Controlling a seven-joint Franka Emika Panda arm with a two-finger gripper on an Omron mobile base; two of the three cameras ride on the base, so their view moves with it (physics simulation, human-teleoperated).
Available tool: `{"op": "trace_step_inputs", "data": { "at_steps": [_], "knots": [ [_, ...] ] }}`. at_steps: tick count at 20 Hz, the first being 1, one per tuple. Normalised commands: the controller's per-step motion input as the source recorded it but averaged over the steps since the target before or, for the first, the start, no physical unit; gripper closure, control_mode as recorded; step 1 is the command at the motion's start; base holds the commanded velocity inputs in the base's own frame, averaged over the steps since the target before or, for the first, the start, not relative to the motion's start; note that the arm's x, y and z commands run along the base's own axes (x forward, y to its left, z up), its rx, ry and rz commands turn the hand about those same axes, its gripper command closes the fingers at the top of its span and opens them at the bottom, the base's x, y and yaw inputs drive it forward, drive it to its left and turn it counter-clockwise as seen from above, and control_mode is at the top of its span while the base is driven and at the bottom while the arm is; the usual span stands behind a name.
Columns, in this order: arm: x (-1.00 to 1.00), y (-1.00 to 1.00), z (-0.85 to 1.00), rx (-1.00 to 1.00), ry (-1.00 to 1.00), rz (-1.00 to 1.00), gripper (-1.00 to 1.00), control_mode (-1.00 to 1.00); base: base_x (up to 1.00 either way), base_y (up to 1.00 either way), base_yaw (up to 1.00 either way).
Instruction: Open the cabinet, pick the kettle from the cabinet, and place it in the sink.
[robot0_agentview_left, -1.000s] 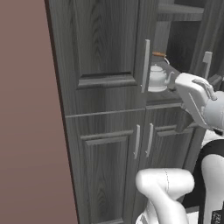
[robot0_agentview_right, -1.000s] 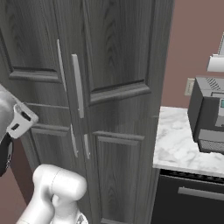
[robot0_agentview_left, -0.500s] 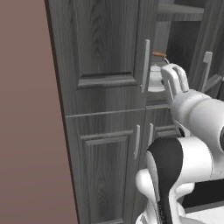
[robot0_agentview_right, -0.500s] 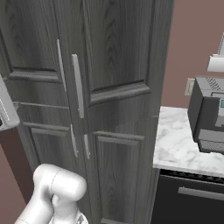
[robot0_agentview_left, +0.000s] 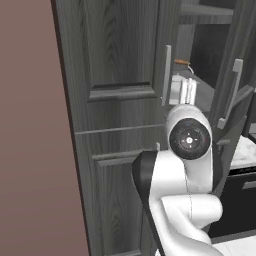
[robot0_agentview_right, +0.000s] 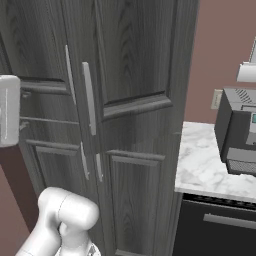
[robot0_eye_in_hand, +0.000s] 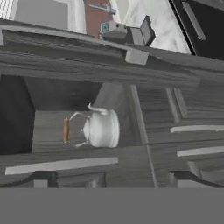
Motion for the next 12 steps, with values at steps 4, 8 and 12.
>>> {"op": "trace_step_inputs", "data": {
  "at_steps": [4,8,12],
  "knots": [
    [0.29,-0.02,-0.21,0.32,0.00,-0.27,-1.00,-1.00,0.00,0.00,0.00],
    [0.12,-0.07,-0.07,0.24,0.00,-0.30,-1.00,-1.00,0.00,0.00,0.00],
    [0.09,-0.07,-0.01,0.18,0.03,-0.33,-1.00,-1.00,0.00,0.00,0.00]
  ]
}}
